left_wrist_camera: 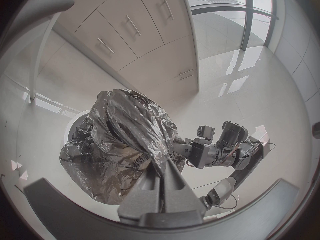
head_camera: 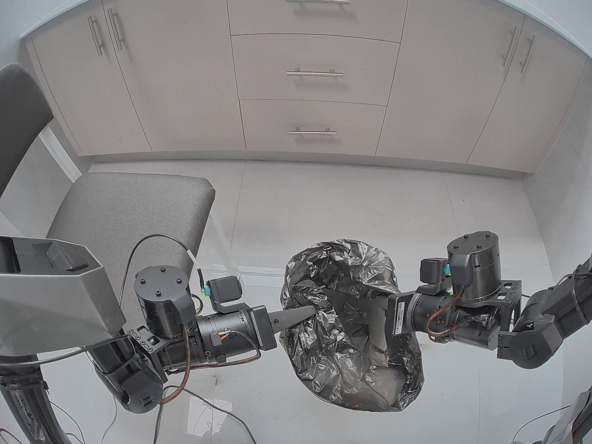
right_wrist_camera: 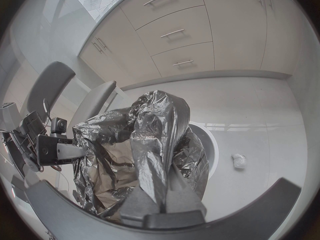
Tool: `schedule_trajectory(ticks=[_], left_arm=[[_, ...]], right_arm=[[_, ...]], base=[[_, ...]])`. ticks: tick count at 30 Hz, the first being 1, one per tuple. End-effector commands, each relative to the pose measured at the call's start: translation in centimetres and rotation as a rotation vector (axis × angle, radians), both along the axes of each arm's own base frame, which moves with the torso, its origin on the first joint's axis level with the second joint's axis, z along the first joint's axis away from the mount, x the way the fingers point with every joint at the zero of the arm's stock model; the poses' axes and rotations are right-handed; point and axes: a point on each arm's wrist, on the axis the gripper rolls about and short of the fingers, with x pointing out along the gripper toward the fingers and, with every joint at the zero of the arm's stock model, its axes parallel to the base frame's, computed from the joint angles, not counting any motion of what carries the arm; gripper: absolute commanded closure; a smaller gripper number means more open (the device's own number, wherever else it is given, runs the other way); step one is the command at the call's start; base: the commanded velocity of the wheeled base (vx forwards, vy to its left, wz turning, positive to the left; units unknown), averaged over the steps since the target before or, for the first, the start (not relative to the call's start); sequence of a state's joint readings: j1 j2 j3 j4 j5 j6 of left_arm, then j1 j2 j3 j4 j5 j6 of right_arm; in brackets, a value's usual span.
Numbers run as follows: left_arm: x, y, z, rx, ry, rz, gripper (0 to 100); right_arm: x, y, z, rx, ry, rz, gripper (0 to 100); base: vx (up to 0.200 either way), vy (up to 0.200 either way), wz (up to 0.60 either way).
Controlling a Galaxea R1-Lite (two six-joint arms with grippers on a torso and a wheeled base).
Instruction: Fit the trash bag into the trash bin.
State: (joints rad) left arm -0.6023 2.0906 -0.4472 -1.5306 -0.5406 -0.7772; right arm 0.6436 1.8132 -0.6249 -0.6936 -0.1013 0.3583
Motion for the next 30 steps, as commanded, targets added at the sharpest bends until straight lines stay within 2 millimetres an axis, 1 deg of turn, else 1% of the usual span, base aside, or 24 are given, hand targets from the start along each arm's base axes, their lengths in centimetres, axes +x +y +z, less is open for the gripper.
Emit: schedule_trajectory(ticks=[1, 3, 6, 9, 13, 15, 16, 20, 24, 26, 27, 28, 30], left_arm=[[1.0, 0.0, -1.5, 0.022, 0.029, 0.014, 100], [1.9, 0.1, -2.2, 0.025, 0.037, 0.032, 100], [2.6, 0.1, -2.8, 0.027, 0.044, 0.043, 100], [2.8, 0.0, -3.0, 0.028, 0.043, 0.043, 100], [3.3, -0.3, -4.0, 0.057, 0.019, 0.039, 100], [3.4, -0.4, -4.3, 0.068, 0.012, 0.04, 100], [3.4, -0.4, -4.8, 0.083, 0.008, 0.039, 100], [3.7, -0.4, -5.6, 0.109, -0.007, 0.052, 100], [3.7, -0.4, -5.9, 0.114, -0.003, 0.056, 100], [3.9, -0.5, -6.5, 0.129, -0.002, 0.054, 100], [3.9, -0.5, -6.5, 0.129, -0.002, 0.054, 100], [4.1, -0.4, -7.5, 0.164, -0.023, 0.056, 100], [4.4, -0.2, -8.5, 0.199, -0.04, 0.066, 100]], right_arm=[[1.1, 0.0, -2.2, -0.034, 0.041, -0.021, 100], [1.6, -0.2, -2.6, -0.036, 0.043, -0.034, 100], [2.0, -0.4, -2.6, -0.036, 0.04, -0.047, 100], [2.3, -0.7, -2.5, -0.034, 0.038, -0.059, 100], [2.8, -1.2, -2.6, -0.041, 0.034, -0.078, 100], [2.9, -1.2, -2.9, -0.049, 0.038, -0.081, 100], [3.1, -1.2, -3.2, -0.058, 0.044, -0.086, 100], [4.0, -1.5, -3.9, -0.072, 0.054, -0.112, 100], [4.7, -2.1, -3.7, -0.064, 0.04, -0.14, 100], [4.9, -2.3, -3.8, -0.065, 0.034, -0.149, 100], [4.9, -2.3, -3.8, -0.065, 0.034, -0.149, 100], [5.1, -2.4, -4.1, -0.079, 0.029, -0.147, 100], [5.3, -2.4, -4.7, -0.092, 0.024, -0.144, 100]], base=[[0.0, 0.0, 0.0], [0.0, 0.0, 0.0], [0.0, 0.0, 0.0], [0.0, 0.0, 0.0], [0.0, 0.0, 0.0], [0.0, 0.0, 0.0], [0.0, 0.0, 0.0], [0.0, 0.0, 0.0], [0.0, 0.0, 0.0], [0.0, 0.0, 0.0], [0.0, 0.0, 0.0], [0.0, 0.0, 0.0], [0.0, 0.0, 0.0]])
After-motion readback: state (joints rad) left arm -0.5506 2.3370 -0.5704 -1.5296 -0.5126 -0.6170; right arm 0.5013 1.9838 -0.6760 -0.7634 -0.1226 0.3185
